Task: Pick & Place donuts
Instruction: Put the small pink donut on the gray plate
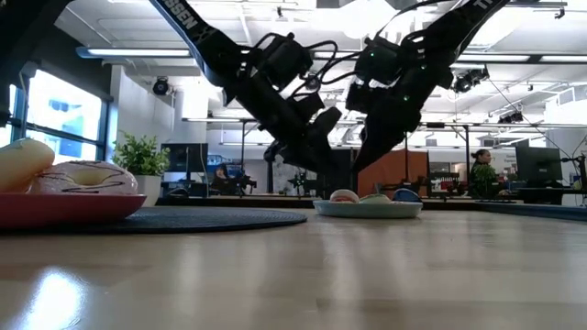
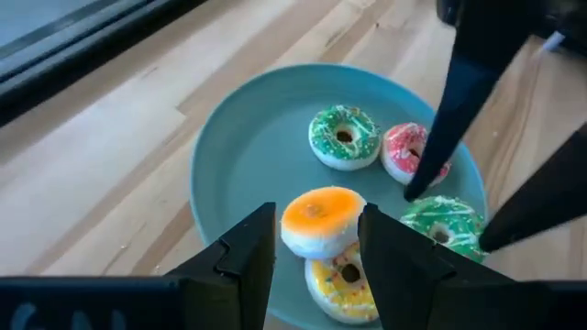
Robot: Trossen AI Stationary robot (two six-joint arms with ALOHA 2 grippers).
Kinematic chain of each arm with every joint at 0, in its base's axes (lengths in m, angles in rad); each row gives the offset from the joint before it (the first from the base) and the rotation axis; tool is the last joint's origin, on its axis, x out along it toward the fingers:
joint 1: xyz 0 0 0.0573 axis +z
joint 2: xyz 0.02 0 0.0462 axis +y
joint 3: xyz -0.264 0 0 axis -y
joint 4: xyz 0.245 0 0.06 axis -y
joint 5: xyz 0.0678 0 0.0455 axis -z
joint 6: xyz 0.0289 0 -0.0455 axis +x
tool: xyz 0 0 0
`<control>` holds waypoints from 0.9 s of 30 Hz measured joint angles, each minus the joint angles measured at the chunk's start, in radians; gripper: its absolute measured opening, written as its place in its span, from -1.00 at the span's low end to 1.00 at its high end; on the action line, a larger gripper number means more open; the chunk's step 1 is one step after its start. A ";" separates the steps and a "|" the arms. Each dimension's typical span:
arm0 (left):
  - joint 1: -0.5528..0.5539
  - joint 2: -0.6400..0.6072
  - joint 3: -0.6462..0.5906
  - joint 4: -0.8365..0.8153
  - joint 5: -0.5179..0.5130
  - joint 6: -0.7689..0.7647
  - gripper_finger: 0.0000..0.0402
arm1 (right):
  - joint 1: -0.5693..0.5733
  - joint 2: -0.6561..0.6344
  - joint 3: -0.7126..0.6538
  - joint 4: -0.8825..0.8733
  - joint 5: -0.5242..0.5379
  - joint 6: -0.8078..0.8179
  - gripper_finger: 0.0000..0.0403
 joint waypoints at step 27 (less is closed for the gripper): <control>0.000 -0.493 0.000 -0.371 -0.117 0.132 -0.26 | 0.033 0.091 0.000 0.104 0.070 0.113 -0.97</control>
